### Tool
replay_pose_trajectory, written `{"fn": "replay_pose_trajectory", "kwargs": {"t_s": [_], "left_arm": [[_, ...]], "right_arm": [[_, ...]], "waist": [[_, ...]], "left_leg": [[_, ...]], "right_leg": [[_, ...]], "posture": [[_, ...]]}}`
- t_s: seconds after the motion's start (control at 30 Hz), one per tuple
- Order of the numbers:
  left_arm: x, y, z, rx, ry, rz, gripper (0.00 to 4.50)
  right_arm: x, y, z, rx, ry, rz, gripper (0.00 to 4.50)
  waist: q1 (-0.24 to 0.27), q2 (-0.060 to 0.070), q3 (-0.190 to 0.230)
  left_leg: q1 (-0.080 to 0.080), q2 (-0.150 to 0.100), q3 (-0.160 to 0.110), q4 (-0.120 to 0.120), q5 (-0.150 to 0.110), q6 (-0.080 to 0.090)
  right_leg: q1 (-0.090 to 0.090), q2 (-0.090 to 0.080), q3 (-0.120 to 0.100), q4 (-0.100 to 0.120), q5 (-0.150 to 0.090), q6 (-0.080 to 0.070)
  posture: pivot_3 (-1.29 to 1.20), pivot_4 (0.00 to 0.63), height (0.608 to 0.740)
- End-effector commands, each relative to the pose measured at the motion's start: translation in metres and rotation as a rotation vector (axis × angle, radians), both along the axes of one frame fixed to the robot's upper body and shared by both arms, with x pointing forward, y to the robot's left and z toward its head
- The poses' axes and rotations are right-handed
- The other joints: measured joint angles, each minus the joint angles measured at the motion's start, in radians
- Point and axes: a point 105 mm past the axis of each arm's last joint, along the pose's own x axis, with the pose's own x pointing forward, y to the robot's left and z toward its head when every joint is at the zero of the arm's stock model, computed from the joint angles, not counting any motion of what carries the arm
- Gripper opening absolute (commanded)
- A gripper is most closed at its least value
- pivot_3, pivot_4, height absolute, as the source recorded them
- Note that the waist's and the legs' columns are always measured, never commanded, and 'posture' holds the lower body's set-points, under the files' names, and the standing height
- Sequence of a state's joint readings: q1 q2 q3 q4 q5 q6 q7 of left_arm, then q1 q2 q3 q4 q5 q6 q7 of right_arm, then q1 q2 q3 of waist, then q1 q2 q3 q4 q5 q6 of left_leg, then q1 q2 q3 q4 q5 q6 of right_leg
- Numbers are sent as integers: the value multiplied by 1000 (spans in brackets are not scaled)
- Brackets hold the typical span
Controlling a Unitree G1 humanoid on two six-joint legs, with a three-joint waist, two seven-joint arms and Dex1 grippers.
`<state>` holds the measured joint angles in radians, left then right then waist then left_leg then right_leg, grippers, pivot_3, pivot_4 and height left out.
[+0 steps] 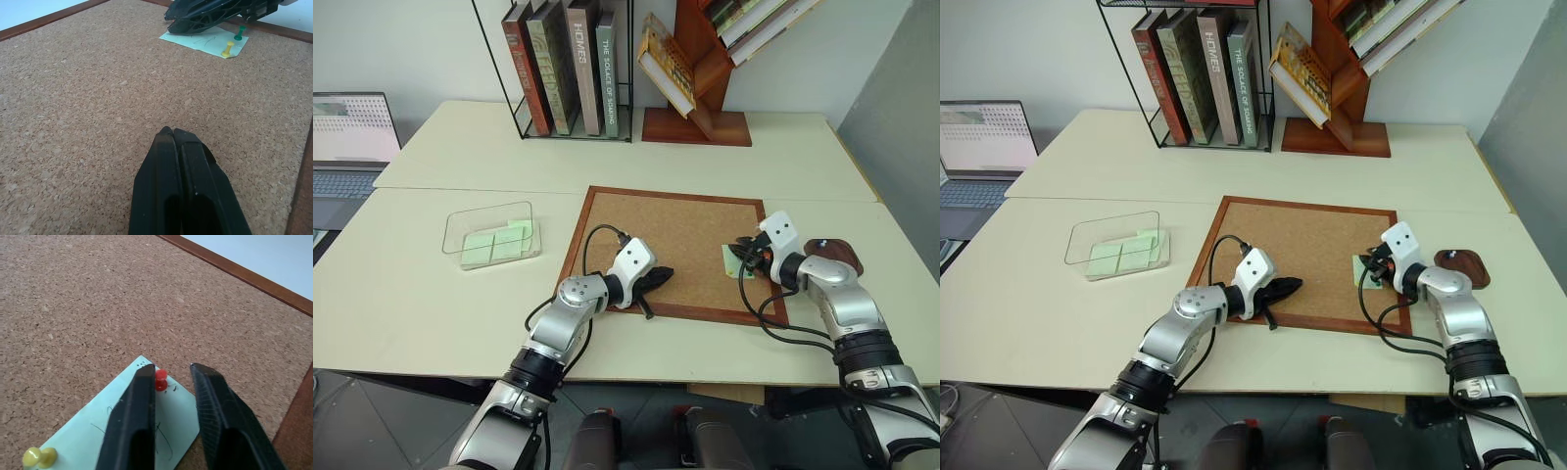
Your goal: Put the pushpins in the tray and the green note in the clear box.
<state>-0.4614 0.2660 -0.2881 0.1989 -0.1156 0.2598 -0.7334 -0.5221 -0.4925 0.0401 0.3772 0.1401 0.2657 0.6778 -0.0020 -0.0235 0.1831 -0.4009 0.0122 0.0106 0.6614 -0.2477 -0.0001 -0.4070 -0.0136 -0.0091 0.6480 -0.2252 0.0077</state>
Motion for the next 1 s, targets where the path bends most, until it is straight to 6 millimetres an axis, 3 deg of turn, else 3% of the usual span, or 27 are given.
{"fn": "replay_pose_trajectory", "kwargs": {"t_s": [0.03, 0.1, 0.43, 0.63, 0.83, 1.0], "left_arm": [[-6, 0, -5, 1, 23, -13, 0], [-5, 1, -5, 4, 23, -12, 0], [-8, 3, -11, 16, 54, -12, 0], [-8, 3, -11, 19, 57, -14, 0], [-9, 1, -11, 21, 54, -22, 0], [-6, 4, -10, 26, 43, -12, 0]], "right_arm": [[4, 0, 20, 4, -71, 6, 255], [4, 1, 21, 4, -73, 9, 34], [-2, 12, 43, 25, -129, 55, 34], [-7, 4, 53, 23, -151, 28, 34], [-10, -21, 66, 21, -178, -64, 34], [-19, -69, 69, -27, -183, -222, 34]], "waist": [[0, 0, 0], [0, 0, 0], [-3, 0, 0], [-2, 1, 0], [-1, 1, 0], [0, 1, 0]], "left_leg": [[0, 0, 0, 0, 0, 0], [0, 0, 0, 0, 0, 0], [0, 0, 0, 0, 0, 0], [0, 1, 0, 0, 0, 0], [0, 0, 0, 0, 0, 0], [0, 0, 0, 0, 0, 0]], "right_leg": [[0, 0, 0, 0, 0, 0], [0, 0, 0, 0, 0, 0], [0, 0, 0, 0, 0, 0], [0, -1, 0, 0, 0, 0], [0, -1, 0, 0, 0, 0], [0, -2, 0, 0, 0, 0]], "posture": [[0, 150, 740], [0, 150, 740], [0, 150, 740], [0, 150, 740], [0, 150, 740], [0, 150, 740]]}}
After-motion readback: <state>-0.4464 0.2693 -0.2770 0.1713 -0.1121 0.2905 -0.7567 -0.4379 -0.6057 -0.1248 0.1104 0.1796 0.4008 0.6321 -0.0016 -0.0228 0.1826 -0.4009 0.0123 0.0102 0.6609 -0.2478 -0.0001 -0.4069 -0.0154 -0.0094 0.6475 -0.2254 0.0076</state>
